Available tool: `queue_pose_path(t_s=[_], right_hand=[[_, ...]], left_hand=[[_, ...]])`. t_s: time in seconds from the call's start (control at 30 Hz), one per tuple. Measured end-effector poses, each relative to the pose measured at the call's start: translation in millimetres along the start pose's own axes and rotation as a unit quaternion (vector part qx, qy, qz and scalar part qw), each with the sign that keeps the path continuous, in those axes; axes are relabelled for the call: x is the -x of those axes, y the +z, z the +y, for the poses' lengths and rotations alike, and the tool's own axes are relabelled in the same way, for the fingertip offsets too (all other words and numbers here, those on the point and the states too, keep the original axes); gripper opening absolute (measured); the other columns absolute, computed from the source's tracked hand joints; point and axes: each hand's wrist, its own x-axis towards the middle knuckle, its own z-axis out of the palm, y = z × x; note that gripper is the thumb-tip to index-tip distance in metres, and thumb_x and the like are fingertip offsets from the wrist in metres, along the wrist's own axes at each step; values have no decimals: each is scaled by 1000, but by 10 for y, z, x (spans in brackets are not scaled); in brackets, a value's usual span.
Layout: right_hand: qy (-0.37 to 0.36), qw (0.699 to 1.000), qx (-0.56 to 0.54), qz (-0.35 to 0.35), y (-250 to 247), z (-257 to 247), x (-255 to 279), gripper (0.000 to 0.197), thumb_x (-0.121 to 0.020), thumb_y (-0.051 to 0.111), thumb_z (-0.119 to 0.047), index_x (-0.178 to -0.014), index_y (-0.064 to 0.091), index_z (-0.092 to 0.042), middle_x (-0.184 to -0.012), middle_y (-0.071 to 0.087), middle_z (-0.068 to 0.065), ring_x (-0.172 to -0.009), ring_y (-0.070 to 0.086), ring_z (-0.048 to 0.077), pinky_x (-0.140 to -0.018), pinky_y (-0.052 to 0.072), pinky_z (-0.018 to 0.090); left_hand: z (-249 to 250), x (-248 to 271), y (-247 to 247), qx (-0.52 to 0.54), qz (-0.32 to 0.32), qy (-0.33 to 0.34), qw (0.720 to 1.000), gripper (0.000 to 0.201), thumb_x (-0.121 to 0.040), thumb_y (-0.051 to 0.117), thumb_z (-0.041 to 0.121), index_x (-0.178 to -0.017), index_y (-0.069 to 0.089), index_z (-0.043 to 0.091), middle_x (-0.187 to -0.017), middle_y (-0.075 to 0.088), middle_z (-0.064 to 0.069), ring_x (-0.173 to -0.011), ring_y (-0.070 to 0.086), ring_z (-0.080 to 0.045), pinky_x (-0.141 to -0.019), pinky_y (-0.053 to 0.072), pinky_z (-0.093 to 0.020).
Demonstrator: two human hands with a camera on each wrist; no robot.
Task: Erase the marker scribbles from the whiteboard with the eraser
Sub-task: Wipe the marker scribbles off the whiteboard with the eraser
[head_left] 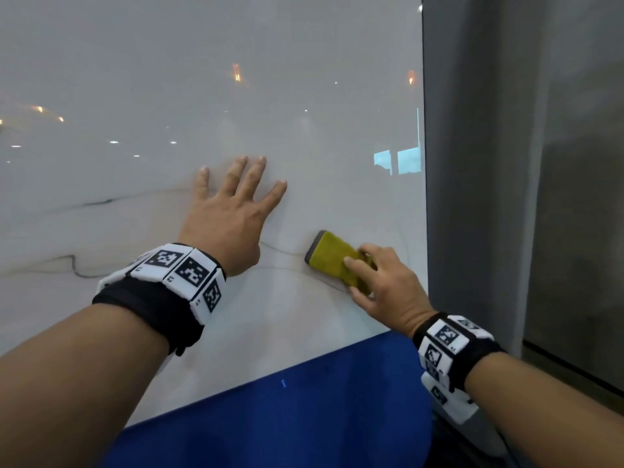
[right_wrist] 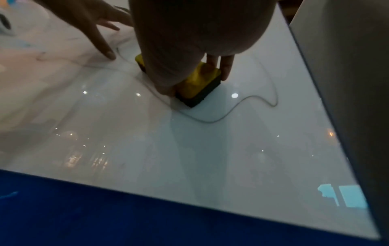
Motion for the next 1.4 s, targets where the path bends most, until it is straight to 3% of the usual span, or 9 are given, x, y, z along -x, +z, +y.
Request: queue_pose_path(t_s=[0.2,0.4,0.6,0.7,0.83,1.0,1.17,1.3,1.4], right_hand=[[244,966,-50,71,-50,283,-17,49,-79,82,-22,-120,57,-16,-114,53,12,-98,56,31,-68,51,36],[79,996,8,-39,-26,303,410,62,-68,87,-20,-116,49,-21,-114,56,13,-92,61,34,-51,58,39],[214,976,-12,-29,-250,691,61,51,-81,76,-14,-124,48,-16,-123,47,12,-105,50,35,-74,56,51],[233,972,-30,-11,-299,726,-117,52,-84,75,-16,-128,48,-15,-125,47,11,-107,49,33,-81,52,47],[227,973,-35,11,-106,427,179,60,-80,78,-16,-129,44,-18,-121,49,12,-104,50,33,-74,54,44],[163,983,-28,-76,-130,411,274,59,-79,80,-22,-124,42,-24,-122,47,5,-107,52,30,-68,57,44],[331,940,-87,0,-123,437,242,57,-82,79,-21,-127,43,-18,-120,46,10,-102,51,30,-79,47,39],[205,973,-61,-85,-73,177,406,61,-80,80,-24,-123,38,-24,-117,46,6,-102,53,29,-70,54,43],[211,973,-58,-69,-186,189,97,57,-82,78,-27,-126,43,-21,-117,47,6,-98,53,28,-71,52,40]], left_hand=[[-26,8,-2,-1,3,2,1000,95,-85,62,34,-154,-3,36,-162,-18,-4,-150,-13,-25,-118,8,-62],[4,21,8,5,0,4,1000,93,-87,60,33,-155,-4,36,-162,-19,-4,-150,-14,-25,-118,6,-61],[7,32,1,2,-10,-1,1000,93,-88,58,36,-154,-7,37,-161,-21,-2,-150,-16,-24,-119,6,-60],[2,35,10,7,-8,-1,1000,95,-87,61,38,-154,-6,37,-162,-20,-2,-150,-15,-24,-119,6,-60],[-17,49,-4,6,-5,1,1000,94,-88,61,40,-154,-6,37,-162,-19,-2,-150,-14,-24,-119,6,-60],[-27,72,-20,-7,-16,7,1000,96,-87,63,39,-154,-6,36,-162,-19,-2,-150,-14,-23,-119,8,-58],[-109,129,-29,-33,-25,13,999,99,-86,64,41,-154,-9,36,-162,-19,-1,-150,-13,-22,-119,11,-59],[-90,158,-17,-26,-24,7,999,98,-87,64,38,-154,-8,35,-162,-19,-1,-150,-13,-22,-119,10,-58],[-81,159,-14,-22,-21,6,1000,99,-86,64,36,-154,-7,35,-162,-18,-1,-150,-13,-22,-119,10,-58]])
